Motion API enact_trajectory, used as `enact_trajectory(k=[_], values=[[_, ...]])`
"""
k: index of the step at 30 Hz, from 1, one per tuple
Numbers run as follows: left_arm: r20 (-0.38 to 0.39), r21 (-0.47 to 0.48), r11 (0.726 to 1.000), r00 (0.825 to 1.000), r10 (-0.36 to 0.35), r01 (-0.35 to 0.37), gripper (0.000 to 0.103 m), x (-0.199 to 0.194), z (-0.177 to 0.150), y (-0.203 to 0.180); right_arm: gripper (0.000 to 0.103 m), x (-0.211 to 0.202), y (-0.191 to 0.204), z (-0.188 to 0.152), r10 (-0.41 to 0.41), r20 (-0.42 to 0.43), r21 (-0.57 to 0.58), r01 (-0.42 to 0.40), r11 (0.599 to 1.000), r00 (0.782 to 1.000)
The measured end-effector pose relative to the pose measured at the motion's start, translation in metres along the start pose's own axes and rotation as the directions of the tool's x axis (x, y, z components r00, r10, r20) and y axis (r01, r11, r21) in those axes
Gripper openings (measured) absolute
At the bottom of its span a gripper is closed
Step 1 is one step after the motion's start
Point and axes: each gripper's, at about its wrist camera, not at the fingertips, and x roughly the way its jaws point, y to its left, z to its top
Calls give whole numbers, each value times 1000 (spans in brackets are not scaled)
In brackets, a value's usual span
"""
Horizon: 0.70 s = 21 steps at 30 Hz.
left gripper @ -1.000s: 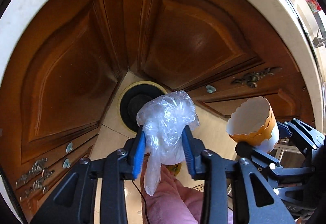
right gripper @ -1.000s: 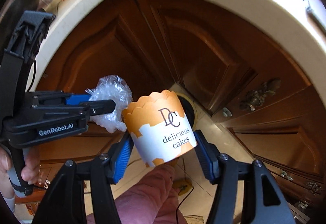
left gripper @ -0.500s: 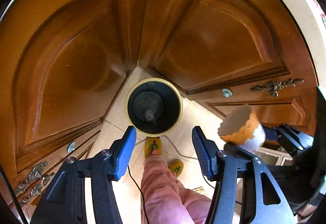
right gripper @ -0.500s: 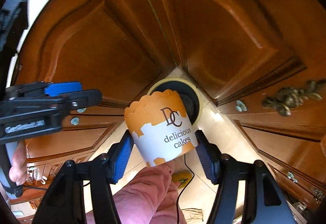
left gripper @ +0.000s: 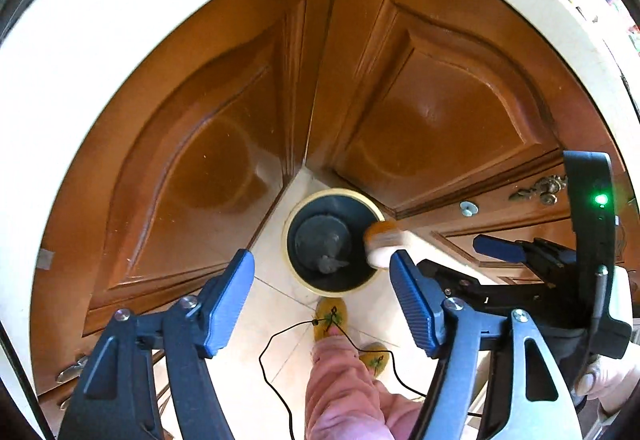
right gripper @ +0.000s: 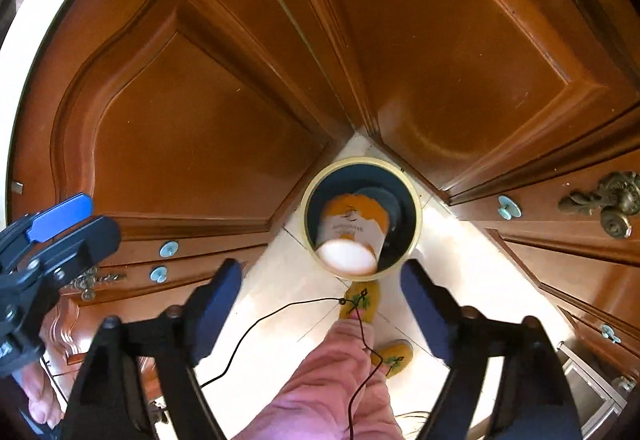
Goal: Collect trash
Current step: 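Carry both items over the floor bin and open both tools to drop them, then move both tools back up to the counter trash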
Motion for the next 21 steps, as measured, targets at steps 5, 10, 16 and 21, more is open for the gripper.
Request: enact_trajectory(k=[5,10,16,21], values=[[24,4,1000,1000,16,-17,69,-8,-1,-3,84,-14,3,-1,-7,23,-3,7,1000,1000],[51,7,1000,999,10,-10,69,-28,-3,-12,84,-41,-1,-6,8,47,26,-10,1000,999],[88,52,999,996,-7,3,69,-63,-2,-34,84,-100,-2,-21,-12,121,28,9,1000,993],[123,94,995,992,-36,25,73,-103,-1,-54,84,-163,-4,-39,-20,192,32,14,999,981]])
